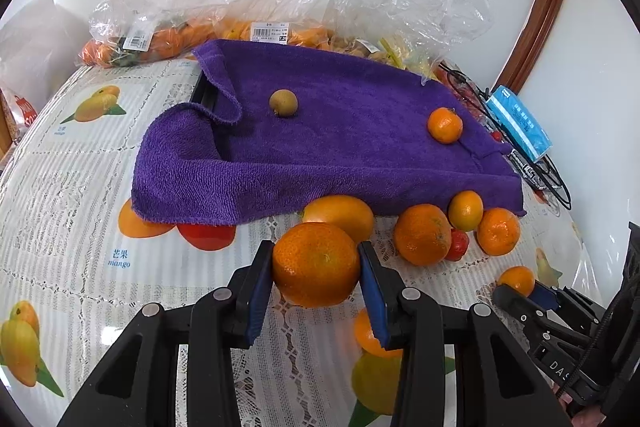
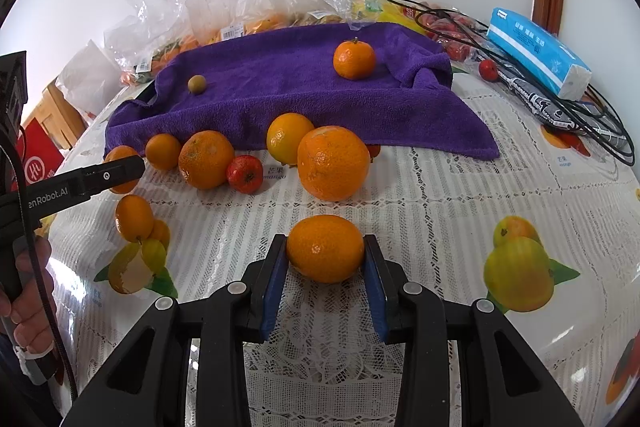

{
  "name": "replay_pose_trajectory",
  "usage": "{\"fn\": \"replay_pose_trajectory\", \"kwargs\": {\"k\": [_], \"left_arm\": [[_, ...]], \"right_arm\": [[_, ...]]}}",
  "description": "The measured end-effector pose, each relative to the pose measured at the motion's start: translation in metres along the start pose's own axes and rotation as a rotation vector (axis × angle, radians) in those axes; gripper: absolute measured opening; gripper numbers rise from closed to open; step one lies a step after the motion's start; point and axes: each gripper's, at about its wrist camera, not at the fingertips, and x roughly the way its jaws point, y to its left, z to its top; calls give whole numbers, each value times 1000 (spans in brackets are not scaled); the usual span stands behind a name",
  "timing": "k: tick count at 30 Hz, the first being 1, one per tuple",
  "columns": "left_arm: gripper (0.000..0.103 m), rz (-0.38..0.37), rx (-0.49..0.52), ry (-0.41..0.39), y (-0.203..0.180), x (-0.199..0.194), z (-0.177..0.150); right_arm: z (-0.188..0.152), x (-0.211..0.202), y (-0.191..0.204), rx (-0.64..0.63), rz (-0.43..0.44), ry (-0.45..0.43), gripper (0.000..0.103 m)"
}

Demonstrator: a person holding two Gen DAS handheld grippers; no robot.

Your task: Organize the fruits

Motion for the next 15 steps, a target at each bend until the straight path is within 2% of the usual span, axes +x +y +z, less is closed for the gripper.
{"fn": "replay_pose_trajectory", "kwargs": {"k": [6,15], "left_arm": [[39,-14,-13,-13,1,-4,-1],[39,10,-15,-25,3,-12,4]], "right_arm": [[-2,-8,0,8,-11,-23,37],[5,-31,5,2,15,-61,37]]}}
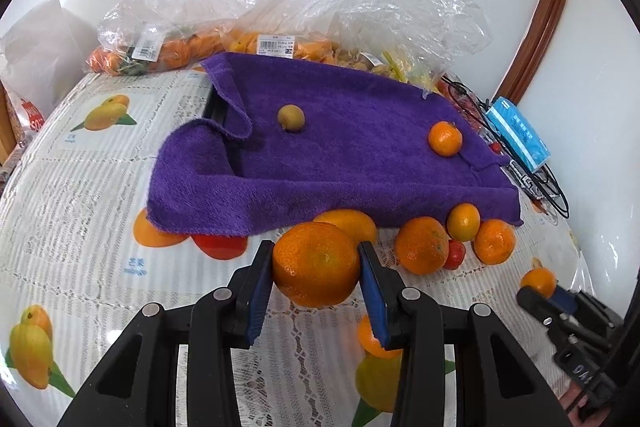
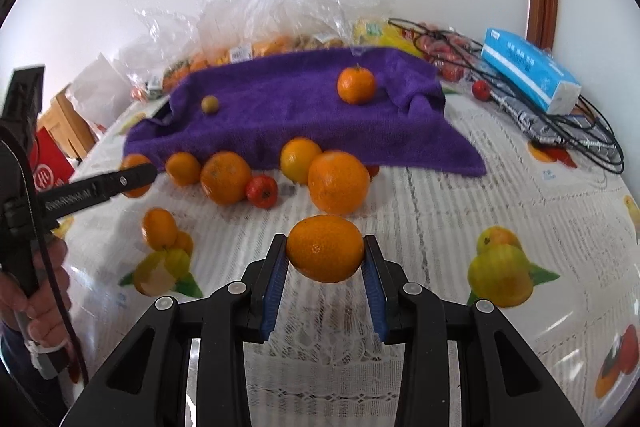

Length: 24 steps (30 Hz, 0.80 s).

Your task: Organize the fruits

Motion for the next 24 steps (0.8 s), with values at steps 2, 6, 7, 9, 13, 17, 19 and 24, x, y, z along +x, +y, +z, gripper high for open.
{"fn": "replay_pose_trajectory", "kwargs": {"k": [2,6,7,9,13,17,19,24], "left_arm": [[39,5,-3,-5,2,-5,5],[39,5,-16,-23,4,-12,16],[39,6,-19,-26,4,-14,20],[39,7,-20,-34,4,-15,28],[39,25,-13,-54,1,-16,44],[39,34,-29,-69,1,-11,59],[39,41,-31,-82,0,-9,66],[39,38,-30,-101,-6,3,84]], "right_arm": [[8,-7,1,-5,8,-27,37],[27,-14,1,-16,8,-74,37],[33,-14,1,-15,10,-82,37],[47,-13,0,-3,19,-100,37],[71,-10,1,-8,12,-144,37],[95,-1,2,-13,18,-176,37],[105,3,3,-13,28,-189,37],[121,16,6,-34,30,-203,37]]}}
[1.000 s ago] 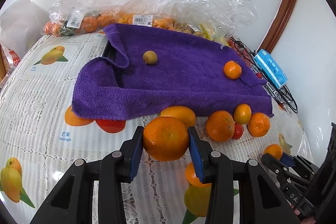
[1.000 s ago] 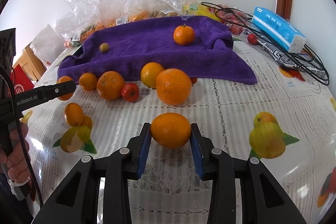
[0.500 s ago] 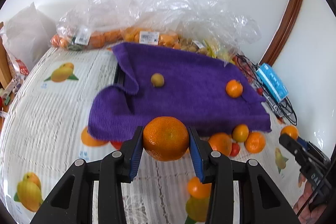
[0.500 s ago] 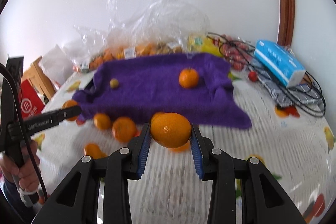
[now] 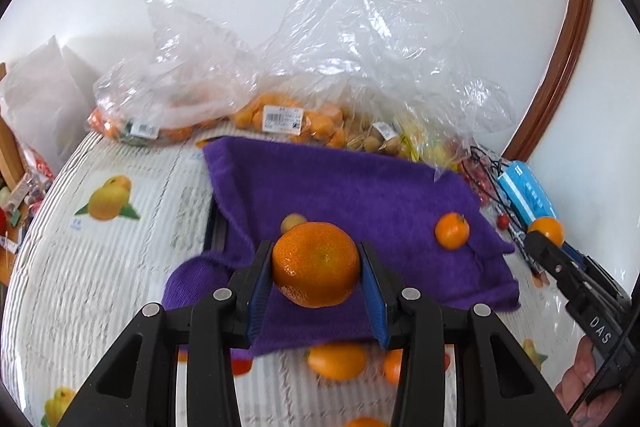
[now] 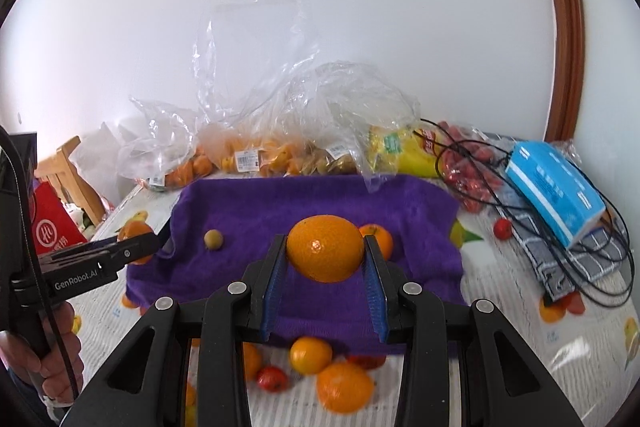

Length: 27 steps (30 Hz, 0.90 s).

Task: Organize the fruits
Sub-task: 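Lower both held oranges onto the purple towel and open both tools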

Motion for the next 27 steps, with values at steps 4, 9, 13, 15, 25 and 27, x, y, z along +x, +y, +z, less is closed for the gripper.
{"fn": "replay_pose_trajectory", "kwargs": {"k": [4,9,13,15,25,27], "left_arm": [[39,5,2,-17,-6,8,12],[39,0,0,-27,-7,19,15],[39,10,-18,-1,0,33,8],[39,9,-27,14,3,37,6],[39,14,-62,25,16,46,2],[39,15,-68,26,17,46,2]], "right_arm": [[13,8,-3,2,5,-11,37],[15,21,-13,18,5,-22,37],[8,40,-24,44,6,31,37],[6,43,-27,41,-8,35,37],[3,51,-40,55,-54,37,37],[3,52,-42,63,-52,38,37]]}}
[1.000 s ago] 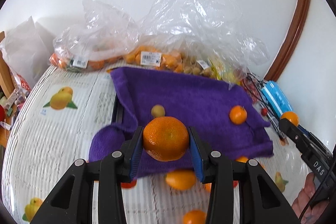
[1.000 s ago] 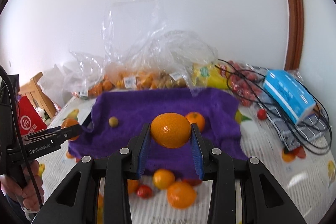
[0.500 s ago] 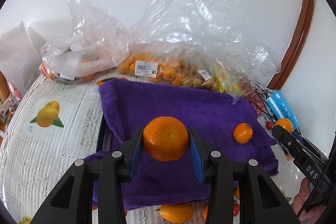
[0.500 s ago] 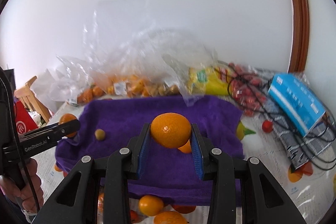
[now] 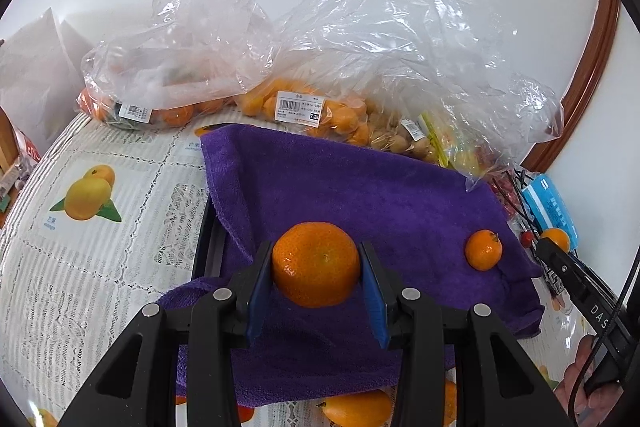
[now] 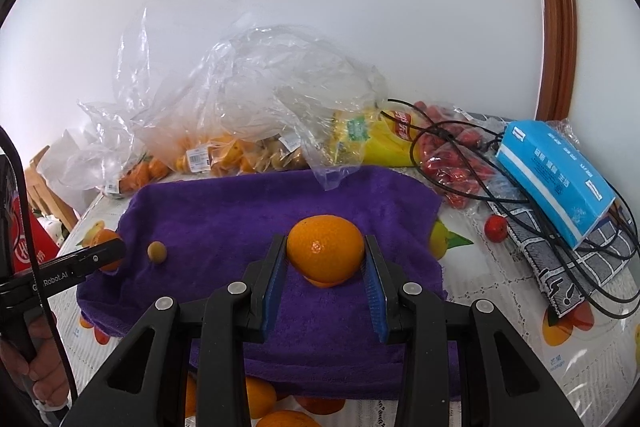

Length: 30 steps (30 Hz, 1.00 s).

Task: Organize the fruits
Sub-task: 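Lower both held oranges onto the purple towel and open both tools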

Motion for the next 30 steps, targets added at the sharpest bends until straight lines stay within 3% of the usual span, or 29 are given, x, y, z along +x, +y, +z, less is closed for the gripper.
{"fn": "replay_pose_trajectory", "kwargs": {"k": [30], "left_arm": [[39,2,27,40,-6,11,-3]], "right_arm": [[-21,38,10,-38,1,136,37]]}}
